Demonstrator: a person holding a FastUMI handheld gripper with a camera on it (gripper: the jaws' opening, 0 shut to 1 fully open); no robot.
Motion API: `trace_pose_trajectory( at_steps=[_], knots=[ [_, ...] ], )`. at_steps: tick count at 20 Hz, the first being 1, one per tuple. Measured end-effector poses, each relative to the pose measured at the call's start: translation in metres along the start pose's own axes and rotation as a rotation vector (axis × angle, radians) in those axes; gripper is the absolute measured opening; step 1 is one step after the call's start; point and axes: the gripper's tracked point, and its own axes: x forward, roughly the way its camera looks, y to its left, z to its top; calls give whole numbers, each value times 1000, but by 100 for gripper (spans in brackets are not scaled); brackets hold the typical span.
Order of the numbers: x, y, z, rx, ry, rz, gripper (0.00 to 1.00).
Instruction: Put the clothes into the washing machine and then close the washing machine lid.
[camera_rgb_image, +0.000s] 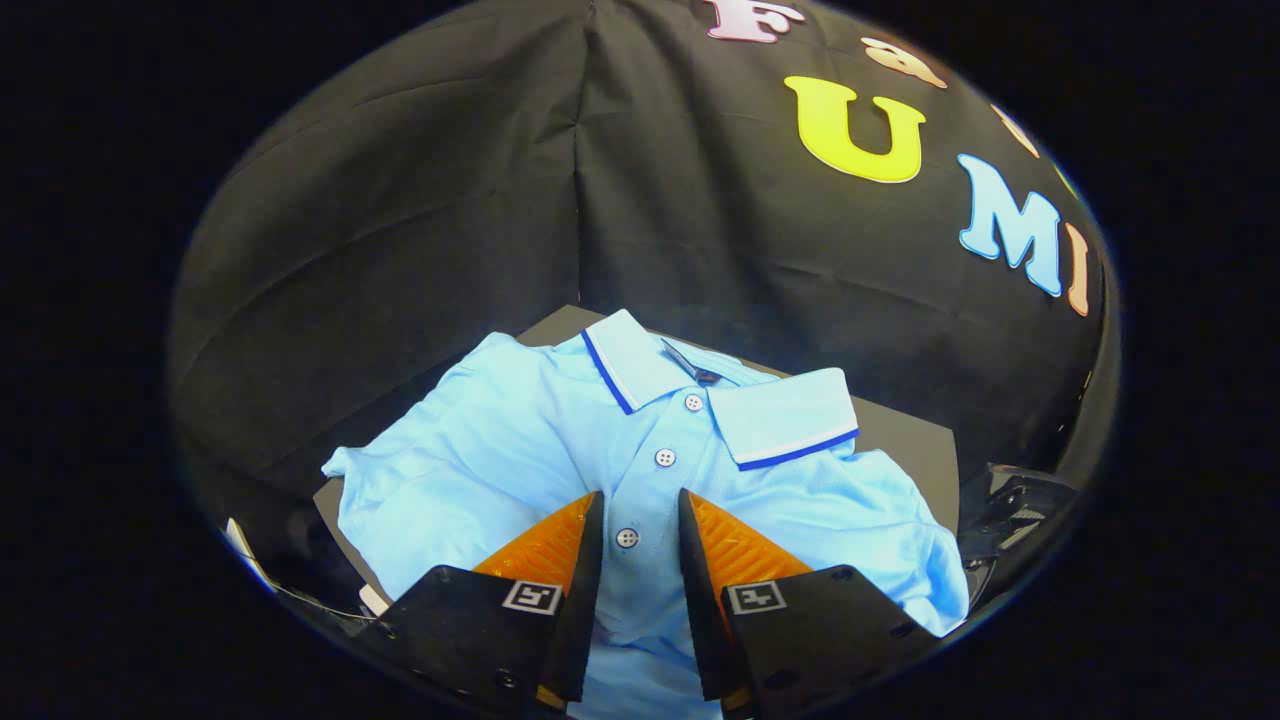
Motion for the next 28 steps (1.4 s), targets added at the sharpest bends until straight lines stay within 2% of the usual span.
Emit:
trace_pose_trajectory(
  at_steps=[2, 3, 4, 5, 7, 10, 17, 28],
  knots=[
    [-1, 1, 3, -17, -2, 6, 46],
    [-8, 2, 2, 25, -7, -6, 28],
    [-2, 2, 2, 4, -20, -4, 10],
    [-2, 2, 5, -15, -28, -4, 10],
    [-6, 4, 5, -11, -57, -25, 1],
    [-12, 6, 14, -52, -134, -36, 1],
    [-45, 0, 38, 50, -241, 42, 1],
    [-100, -27, 65, 66, -364, 109, 1]
  ],
)
